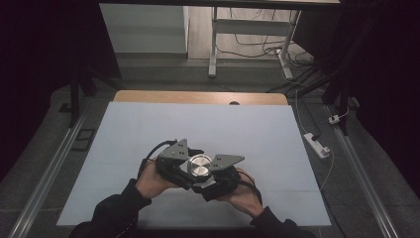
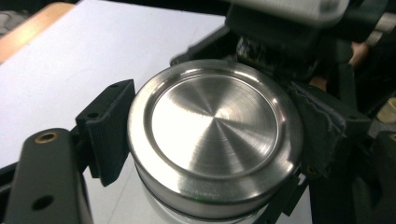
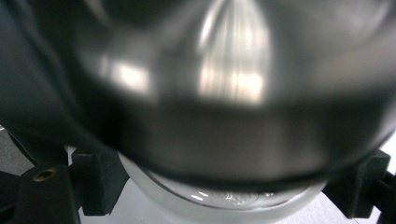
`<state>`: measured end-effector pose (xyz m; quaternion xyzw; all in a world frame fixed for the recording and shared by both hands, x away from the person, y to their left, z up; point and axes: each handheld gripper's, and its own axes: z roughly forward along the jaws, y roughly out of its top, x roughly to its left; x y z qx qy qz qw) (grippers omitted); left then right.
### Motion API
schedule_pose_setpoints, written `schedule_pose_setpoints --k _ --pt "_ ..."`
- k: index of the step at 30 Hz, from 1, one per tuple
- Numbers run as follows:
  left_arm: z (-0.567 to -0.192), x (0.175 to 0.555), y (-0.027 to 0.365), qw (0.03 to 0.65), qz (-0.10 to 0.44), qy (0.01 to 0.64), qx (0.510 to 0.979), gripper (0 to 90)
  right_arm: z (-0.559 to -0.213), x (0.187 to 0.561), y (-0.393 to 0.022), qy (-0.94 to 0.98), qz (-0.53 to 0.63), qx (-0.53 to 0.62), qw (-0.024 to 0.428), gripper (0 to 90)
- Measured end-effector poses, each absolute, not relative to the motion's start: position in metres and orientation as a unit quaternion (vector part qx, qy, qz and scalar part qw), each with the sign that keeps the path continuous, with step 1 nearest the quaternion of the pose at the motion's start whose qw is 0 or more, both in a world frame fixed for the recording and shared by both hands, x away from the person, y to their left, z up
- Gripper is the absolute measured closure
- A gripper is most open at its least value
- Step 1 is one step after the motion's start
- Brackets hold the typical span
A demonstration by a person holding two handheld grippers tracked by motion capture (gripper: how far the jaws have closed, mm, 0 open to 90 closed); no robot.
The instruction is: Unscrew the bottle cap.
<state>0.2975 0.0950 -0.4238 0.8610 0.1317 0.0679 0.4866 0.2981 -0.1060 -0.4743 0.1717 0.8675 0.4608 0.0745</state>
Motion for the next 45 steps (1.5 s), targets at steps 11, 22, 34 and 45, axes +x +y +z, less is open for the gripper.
schedule_pose_setpoints --k 11,22,34,45 --pt "-0.419 0.298 0.107 0.495 0.072 0.138 0.855 20.3 -0.473 0.301 -0.111 0.865 0.462 0.18 0.08 14.6" --pt "-0.414 0.293 0.12 0.506 0.078 0.138 0.848 20.3 -0.471 0.307 -0.119 0.861 0.464 0.189 0.087 14.6" --pt "-0.417 0.281 0.129 0.516 0.074 0.135 0.843 20.3 -0.468 0.312 -0.126 0.858 0.463 0.2 0.097 14.6" --pt "-0.424 0.272 0.13 0.518 0.071 0.132 0.842 20.3 -0.467 0.317 -0.131 0.857 0.462 0.204 0.106 14.6"
